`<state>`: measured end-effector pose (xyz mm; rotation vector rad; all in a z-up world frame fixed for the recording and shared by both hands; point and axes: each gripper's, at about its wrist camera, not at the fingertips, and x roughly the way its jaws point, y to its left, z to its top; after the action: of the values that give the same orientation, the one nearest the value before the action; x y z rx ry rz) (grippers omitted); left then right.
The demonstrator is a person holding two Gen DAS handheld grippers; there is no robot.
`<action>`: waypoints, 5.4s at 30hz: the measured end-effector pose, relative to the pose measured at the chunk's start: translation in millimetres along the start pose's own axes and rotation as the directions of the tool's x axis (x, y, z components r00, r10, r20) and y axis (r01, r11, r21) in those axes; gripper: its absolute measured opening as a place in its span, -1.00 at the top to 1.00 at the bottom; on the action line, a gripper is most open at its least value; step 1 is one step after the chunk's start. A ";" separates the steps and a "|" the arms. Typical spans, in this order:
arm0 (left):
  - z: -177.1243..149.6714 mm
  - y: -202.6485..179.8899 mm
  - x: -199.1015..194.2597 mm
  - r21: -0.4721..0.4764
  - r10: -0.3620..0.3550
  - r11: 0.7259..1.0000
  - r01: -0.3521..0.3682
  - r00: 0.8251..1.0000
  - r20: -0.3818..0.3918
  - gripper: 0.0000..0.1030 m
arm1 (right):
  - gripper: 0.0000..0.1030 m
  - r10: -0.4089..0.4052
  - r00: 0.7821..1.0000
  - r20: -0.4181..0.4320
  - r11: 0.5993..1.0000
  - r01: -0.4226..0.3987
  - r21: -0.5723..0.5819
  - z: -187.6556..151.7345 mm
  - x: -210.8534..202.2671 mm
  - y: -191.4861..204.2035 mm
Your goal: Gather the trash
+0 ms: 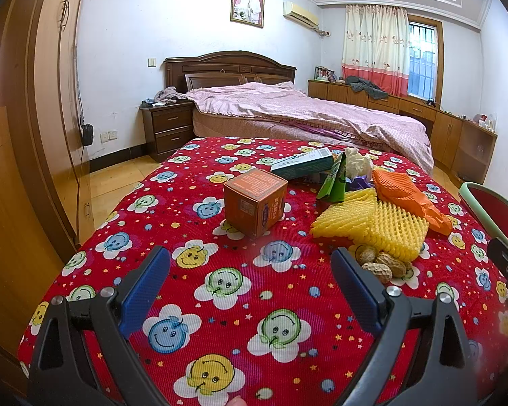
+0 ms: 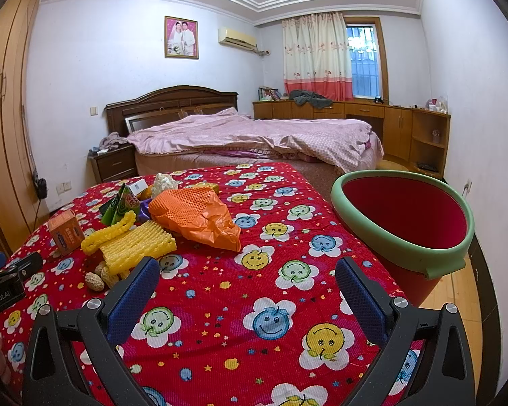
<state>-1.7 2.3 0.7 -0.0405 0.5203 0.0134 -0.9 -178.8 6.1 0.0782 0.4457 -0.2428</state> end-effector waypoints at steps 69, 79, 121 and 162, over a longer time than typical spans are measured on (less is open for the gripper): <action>55.1 27.1 110.2 -0.044 -0.279 0.959 0.279 0.913 -0.298 -0.15 | -0.99 0.137 0.910 -0.392 0.990 -0.124 0.060 57.0 141.1 37.2; 55.4 34.0 113.7 -0.103 -0.356 0.934 0.341 0.885 -0.301 -0.13 | -0.88 0.130 0.910 -0.395 0.991 -0.130 0.027 63.6 158.4 57.7; 76.2 5.7 72.2 -0.085 -0.274 0.962 0.261 0.932 -0.236 -0.12 | -0.39 0.164 0.877 -0.453 0.986 -0.149 0.069 63.8 143.0 37.6; 101.0 -146.6 36.8 0.064 -0.483 0.852 0.519 0.828 -0.286 -0.12 | 0.80 0.071 0.969 -0.236 0.953 0.004 0.302 86.9 33.7 -129.4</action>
<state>83.8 -139.9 75.1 -0.0421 0.7613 -0.5567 32.5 -322.5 66.8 0.4181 0.6506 -0.2675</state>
